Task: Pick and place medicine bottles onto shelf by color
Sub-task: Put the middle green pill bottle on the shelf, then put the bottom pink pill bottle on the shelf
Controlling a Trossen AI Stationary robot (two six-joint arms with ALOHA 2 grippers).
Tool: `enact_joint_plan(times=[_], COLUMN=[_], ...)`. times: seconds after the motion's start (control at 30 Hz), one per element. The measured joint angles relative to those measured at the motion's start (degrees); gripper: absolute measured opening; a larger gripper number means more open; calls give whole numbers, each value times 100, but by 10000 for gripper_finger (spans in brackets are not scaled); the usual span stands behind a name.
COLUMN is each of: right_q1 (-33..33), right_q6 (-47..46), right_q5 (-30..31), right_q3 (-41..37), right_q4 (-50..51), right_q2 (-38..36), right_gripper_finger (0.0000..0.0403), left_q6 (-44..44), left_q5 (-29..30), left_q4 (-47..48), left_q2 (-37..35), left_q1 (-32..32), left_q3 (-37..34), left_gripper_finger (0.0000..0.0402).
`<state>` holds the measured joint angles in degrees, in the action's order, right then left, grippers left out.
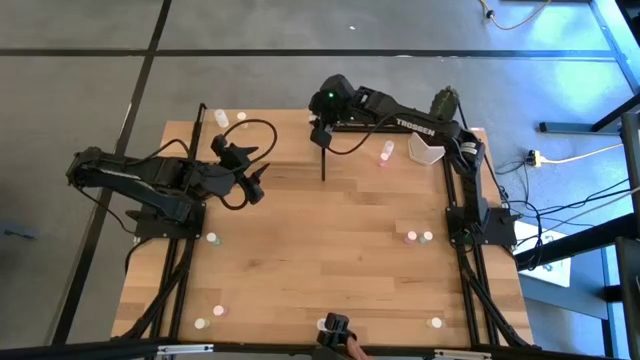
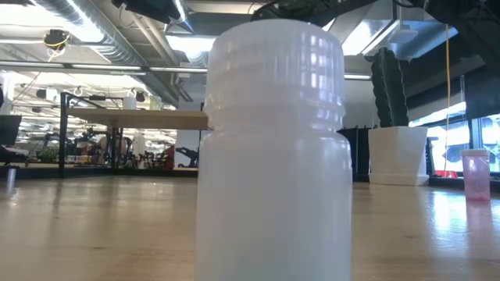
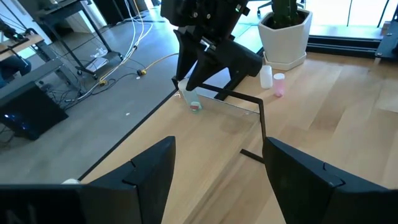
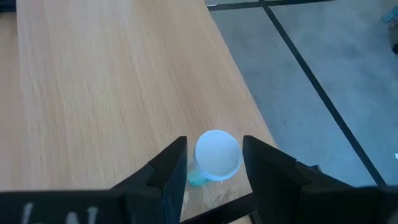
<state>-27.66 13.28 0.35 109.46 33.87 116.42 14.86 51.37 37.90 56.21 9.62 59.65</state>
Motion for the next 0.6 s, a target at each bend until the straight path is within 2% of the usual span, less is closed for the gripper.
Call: enact_joint_plan(times=[0.3, 0.6], right_q1=[2, 139], right_q6=[-101, 55], right_q5=[-32, -587], right_q3=[498, 1733], right_q4=[248, 1972], right_q2=[-4, -4], right_gripper_finger=[158, 158], left_q6=[-1, 7], left_q5=[0, -148], left_q4=[23, 23], left_q2=[0, -188], left_q1=[-2, 139], left_q3=[-1, -3], left_gripper_finger=[235, 235])
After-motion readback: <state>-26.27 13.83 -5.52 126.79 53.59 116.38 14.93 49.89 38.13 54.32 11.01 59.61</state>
